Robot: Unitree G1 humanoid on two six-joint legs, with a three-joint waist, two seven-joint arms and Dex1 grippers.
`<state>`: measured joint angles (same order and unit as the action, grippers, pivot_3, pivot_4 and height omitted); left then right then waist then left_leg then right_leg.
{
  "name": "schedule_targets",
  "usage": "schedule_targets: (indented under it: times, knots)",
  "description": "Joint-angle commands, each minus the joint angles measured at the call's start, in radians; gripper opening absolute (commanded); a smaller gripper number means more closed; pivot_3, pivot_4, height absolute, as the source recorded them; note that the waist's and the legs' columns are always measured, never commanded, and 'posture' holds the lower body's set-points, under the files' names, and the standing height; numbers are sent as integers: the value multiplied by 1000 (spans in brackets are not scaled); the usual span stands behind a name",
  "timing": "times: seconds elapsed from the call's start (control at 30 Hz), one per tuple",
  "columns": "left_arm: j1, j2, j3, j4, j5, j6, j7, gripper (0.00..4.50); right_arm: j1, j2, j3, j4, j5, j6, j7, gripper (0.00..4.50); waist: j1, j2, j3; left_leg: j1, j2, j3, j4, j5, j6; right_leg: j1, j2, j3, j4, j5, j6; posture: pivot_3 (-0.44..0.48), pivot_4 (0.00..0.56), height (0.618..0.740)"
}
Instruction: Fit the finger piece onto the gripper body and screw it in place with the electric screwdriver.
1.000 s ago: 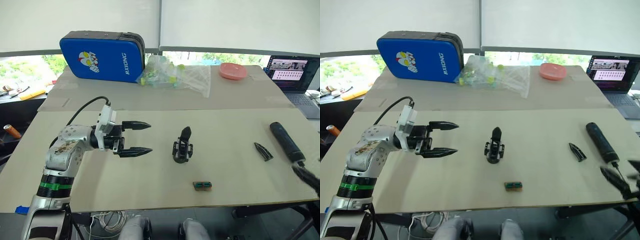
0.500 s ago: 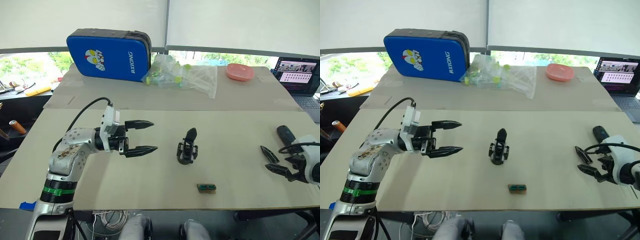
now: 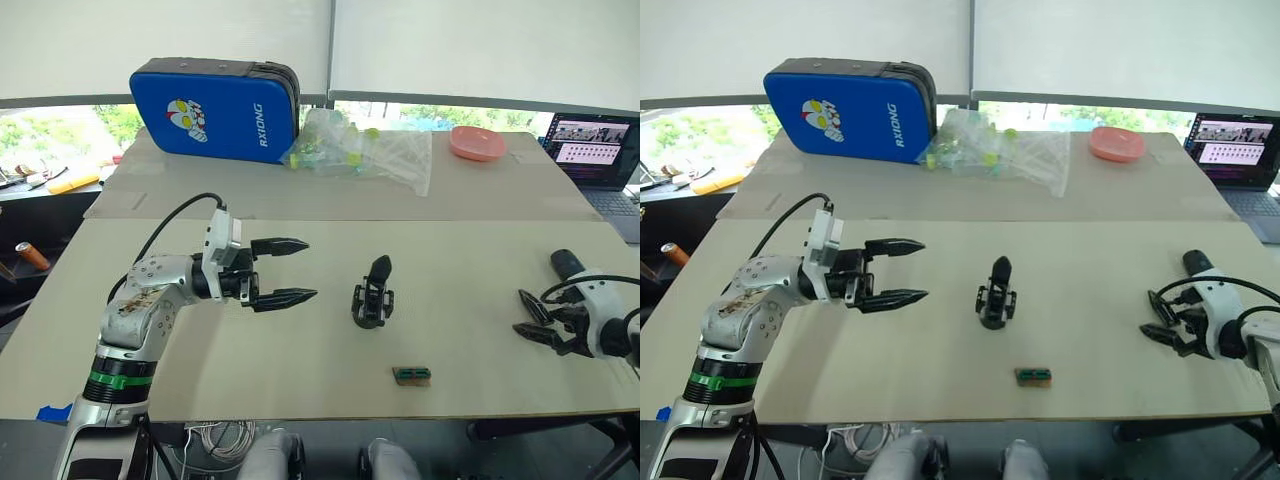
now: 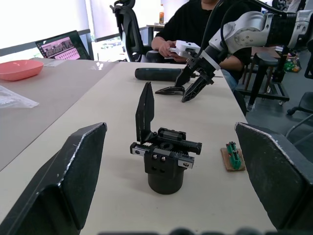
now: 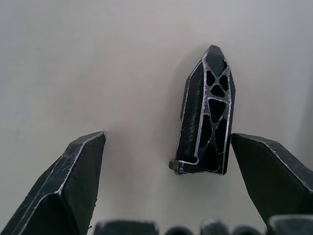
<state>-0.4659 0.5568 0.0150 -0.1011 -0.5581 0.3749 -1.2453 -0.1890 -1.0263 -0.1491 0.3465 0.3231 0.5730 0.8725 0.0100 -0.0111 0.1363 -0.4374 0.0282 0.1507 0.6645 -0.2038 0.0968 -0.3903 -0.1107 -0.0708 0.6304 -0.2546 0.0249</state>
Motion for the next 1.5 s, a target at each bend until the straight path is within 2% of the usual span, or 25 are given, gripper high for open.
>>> schedule_targets:
  times: [0.03,0.13,0.3,0.4,0.43,0.63,0.73,0.83,0.9,1.0,1.17,1.3,1.5]
  knots:
    - [-18,13,7,-12,-12,-13,-9,4500,-19,-15,12,22,-24,23,32,3942,0,0,0,0,0,0,0,0,0,0,0,0,0,0,0,0,150,740]
    - [-15,20,11,-12,-12,-13,-11,4500,-32,-4,15,45,-46,13,18,3022,0,0,0,0,0,0,0,0,0,0,-1,0,0,0,0,0,150,740]
    - [4,35,10,-32,-18,3,-10,4500,-54,34,-1,84,-65,0,-31,1166,-1,0,0,1,0,0,0,0,0,1,-1,-1,0,0,0,0,150,740]
    - [3,45,8,-31,-19,4,-16,4500,-43,56,-12,77,-62,11,-54,204,-2,-1,0,2,0,0,0,-1,-2,2,-2,-1,0,0,0,0,150,740]
    - [1,47,8,-28,-18,3,-17,4500,-39,60,-15,72,-63,14,-59,41,-2,-1,0,2,0,0,0,-2,-3,2,-2,-1,0,1,0,0,150,740]
    - [-2,53,11,-22,-15,-1,-19,4500,48,49,-68,-44,-13,119,-28,41,2,-1,0,3,0,0,0,-4,-7,2,-2,-1,0,1,0,0,150,740]
    - [4,56,13,-28,-17,-1,-17,4500,84,34,-124,-102,-6,181,-59,41,3,-1,0,3,0,0,0,-4,-7,3,-3,-1,0,1,0,0,150,740]
    - [12,58,17,-32,-17,-2,-13,4500,124,3,-218,-208,28,285,-77,890,6,-1,0,2,0,0,0,-4,-6,2,-3,-1,0,0,0,0,150,740]
    - [16,58,18,-32,-17,-3,-13,4500,116,2,-258,-266,57,355,-94,1624,3,-1,0,2,0,0,0,-4,-7,2,-4,-1,0,0,0,0,150,740]
    - [18,55,12,-28,-17,-3,-15,4500,44,31,-238,-284,52,403,-152,2660,-9,-1,0,2,1,0,0,-4,-7,2,-5,0,-1,1,-1,0,150,740]
    - [8,45,1,-21,-16,-2,-17,4500,-77,83,-166,-206,7,397,-232,4376,-16,-1,0,2,2,0,0,-3,-9,1,-3,0,0,1,-2,0,150,740]
    - [3,45,-2,-11,-17,-2,-25,4500,-157,112,-124,-127,-42,354,-294,4473,-11,0,0,1,1,1,0,-1,-2,0,-1,-1,0,0,-2,0,150,740]
    - [-11,35,-11,2,-14,-5,-31,4500,-224,164,-68,-36,-93,299,-346,4473,-11,0,0,0,0,2,0,-1,-2,0,-1,-1,0,0,-1,0,150,740]
